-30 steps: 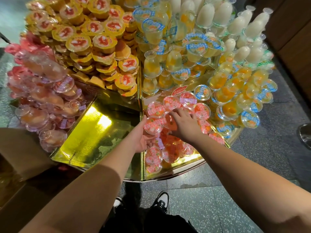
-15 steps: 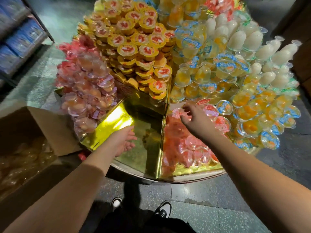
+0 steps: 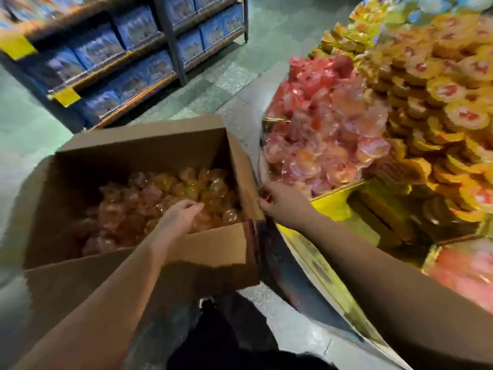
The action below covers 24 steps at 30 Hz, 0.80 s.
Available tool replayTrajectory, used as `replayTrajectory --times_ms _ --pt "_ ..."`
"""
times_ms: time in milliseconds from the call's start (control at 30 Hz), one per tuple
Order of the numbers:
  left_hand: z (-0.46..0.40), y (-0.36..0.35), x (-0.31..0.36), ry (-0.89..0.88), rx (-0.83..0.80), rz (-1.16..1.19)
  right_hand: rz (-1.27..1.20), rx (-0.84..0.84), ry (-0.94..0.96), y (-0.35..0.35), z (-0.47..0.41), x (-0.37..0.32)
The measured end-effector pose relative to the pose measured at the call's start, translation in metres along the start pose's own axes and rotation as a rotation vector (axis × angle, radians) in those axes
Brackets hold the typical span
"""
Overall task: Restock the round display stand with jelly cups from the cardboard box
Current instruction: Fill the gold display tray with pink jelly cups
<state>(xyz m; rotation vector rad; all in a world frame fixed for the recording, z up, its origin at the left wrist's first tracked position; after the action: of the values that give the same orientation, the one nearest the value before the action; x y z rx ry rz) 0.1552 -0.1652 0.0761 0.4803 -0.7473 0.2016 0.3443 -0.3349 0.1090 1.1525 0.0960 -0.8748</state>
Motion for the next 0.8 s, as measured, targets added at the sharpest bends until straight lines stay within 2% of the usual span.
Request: replayTrajectory --times_ms 100,333,433,600,700,800 --pt "-0.023 0.068 -0.049 0.106 -0.002 0.128 0.0 -0.142 0.007 -0.029 -0.063 -0.057" --pt "-0.078 0.194 -0.145 0.352 0.067 0.086 0.048 -0.406 -0.041 -0.105 -0.215 -0.146" --pt "-0.1 0.22 -0.174 0.375 0.098 0.046 0.072 -0.486 -0.133 -0.137 -0.267 -0.166" --pt "-0.141 0.255 -0.209 0.459 0.28 -0.005 0.064 -0.533 -0.192 -0.183 -0.334 -0.19" --pt "-0.164 0.265 -0.224 0.495 0.296 0.101 0.009 -0.557 -0.226 -0.21 -0.366 -0.203" --pt "-0.183 0.271 -0.234 0.579 0.253 0.222 -0.146 -0.576 -0.266 -0.238 -0.39 -0.213"
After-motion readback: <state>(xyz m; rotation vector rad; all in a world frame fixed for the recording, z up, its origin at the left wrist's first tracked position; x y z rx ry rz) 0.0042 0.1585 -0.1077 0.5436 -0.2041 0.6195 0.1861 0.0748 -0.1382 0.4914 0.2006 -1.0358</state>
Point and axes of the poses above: each hand's wrist, its own z-axis away from the middle knuckle, its own y-axis out of the back of the hand, x = y × z, the point moved 1 cm from there along -z, towards the middle knuckle, and after that the axes turned 14 degrees about -x, right-handed, at the moved point
